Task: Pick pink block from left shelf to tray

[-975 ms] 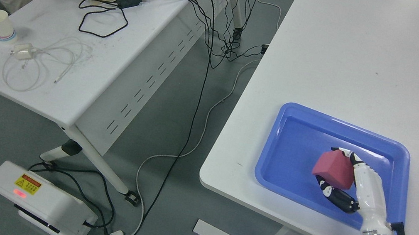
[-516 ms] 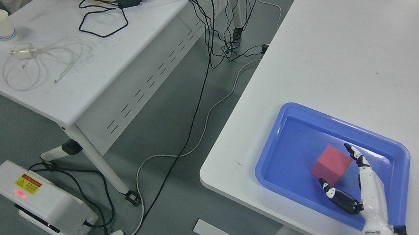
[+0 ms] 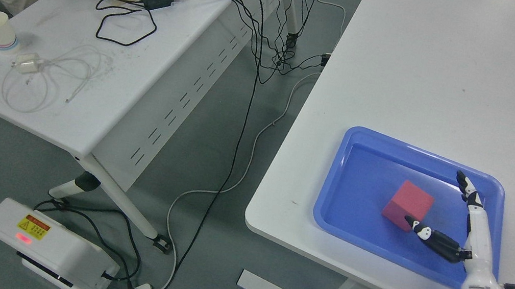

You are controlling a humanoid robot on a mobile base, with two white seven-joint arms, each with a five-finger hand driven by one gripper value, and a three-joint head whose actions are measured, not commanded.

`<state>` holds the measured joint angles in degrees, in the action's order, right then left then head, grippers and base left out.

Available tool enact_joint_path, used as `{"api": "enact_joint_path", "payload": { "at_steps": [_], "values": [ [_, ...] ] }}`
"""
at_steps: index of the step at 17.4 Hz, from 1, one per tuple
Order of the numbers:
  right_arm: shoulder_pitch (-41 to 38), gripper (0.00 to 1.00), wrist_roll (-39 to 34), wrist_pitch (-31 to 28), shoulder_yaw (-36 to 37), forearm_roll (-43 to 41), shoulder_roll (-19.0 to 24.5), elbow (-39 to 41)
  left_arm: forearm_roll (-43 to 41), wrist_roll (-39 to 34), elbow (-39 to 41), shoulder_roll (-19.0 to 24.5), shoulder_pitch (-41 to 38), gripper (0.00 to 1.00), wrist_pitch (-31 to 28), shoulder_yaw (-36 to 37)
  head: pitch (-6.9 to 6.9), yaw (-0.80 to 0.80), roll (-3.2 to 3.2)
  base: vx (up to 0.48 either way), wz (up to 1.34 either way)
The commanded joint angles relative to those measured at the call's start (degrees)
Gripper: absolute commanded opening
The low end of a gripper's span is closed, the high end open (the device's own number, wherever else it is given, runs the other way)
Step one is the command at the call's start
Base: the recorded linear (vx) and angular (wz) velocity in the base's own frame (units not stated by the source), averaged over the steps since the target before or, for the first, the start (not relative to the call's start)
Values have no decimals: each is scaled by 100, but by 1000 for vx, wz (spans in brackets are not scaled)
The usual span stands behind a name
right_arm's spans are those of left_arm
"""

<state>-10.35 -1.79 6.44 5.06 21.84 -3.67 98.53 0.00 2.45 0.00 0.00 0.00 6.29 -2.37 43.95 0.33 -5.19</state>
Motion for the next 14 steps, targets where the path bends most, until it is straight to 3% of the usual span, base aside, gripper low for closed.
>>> {"api": "enact_joint_path", "payload": {
  "at_steps": [1, 5, 14],
  "values": [
    [15, 100, 12, -55, 539, -1717, 129, 8, -9, 1, 100, 100, 123, 100, -5, 0, 0, 0, 0, 0, 0],
    [32, 100, 3, -55, 742, -2200, 209, 8, -9, 1, 100, 100, 123, 100, -5, 0, 0, 0, 0, -32, -69],
    [59, 100, -24, -397, 645, -2201, 267, -10, -9, 1, 100, 100, 123, 100, -5, 0, 0, 0, 0, -189, -137]
  ]
}}
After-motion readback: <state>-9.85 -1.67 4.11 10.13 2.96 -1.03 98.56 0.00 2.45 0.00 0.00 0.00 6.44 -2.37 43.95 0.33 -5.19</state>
